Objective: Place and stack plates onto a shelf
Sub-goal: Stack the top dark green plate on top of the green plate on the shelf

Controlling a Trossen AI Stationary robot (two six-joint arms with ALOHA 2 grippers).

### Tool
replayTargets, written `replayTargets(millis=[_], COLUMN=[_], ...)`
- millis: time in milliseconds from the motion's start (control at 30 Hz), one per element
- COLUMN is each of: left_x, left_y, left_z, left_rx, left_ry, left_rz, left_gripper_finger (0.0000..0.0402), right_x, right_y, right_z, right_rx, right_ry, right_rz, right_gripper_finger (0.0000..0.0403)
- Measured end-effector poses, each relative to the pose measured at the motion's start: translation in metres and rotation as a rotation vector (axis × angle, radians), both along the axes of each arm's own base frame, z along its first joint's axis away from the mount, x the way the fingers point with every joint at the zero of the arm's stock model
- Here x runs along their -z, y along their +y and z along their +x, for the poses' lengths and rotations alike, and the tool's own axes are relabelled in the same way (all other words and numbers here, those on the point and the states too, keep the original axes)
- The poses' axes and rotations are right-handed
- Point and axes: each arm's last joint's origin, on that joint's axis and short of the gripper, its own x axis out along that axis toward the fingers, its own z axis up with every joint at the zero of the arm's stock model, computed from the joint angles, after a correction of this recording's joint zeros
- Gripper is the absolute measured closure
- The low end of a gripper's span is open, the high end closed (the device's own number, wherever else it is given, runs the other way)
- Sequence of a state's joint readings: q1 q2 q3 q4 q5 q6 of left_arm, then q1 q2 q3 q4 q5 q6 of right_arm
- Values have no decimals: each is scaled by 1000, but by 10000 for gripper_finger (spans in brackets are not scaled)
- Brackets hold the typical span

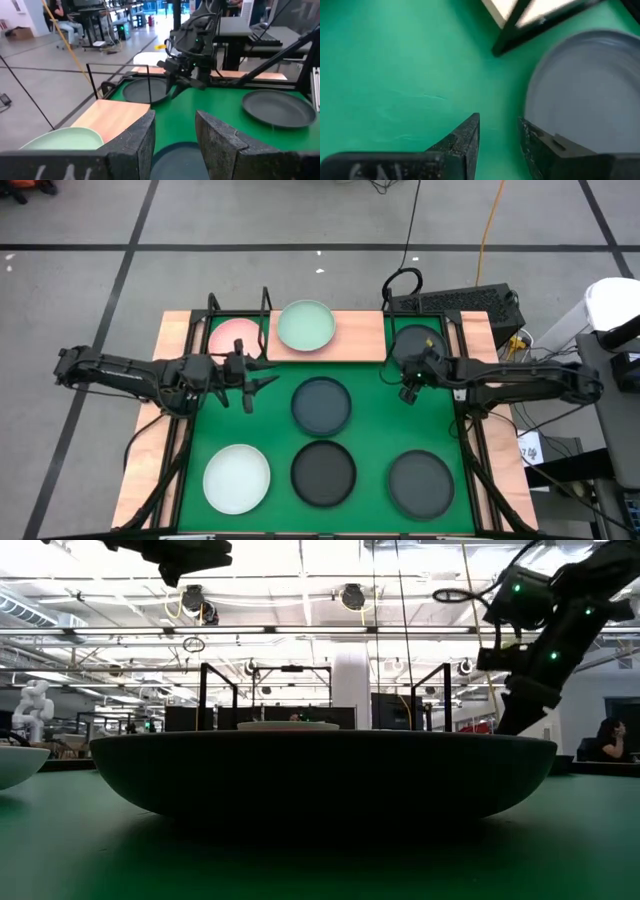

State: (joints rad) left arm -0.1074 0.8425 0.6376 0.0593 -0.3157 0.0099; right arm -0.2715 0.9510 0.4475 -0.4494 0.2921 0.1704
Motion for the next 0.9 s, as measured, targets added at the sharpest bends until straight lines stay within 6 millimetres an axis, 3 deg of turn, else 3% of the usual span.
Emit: replayTargets(millis=[600,700,833,900], left_x=[1,1,1,1], left_y=[0,0,0,0], left_z=[0,0,0,0], left_rx=[2,1,-2,-2], left_ry=[15,14,9,9], left_rz=[12,11,-12,-15], left_gripper_finger=[257,257,257,257], right_x=[41,41,39,36], right_y=[-18,-18,-18,-19], right_z=[-14,-15,-14,-14], right_rx=[114,130,127,124], right_ry=[63,55,33,16], right_rz=[-25,-17,-32,-48], right_gripper_finger=[290,316,382,390])
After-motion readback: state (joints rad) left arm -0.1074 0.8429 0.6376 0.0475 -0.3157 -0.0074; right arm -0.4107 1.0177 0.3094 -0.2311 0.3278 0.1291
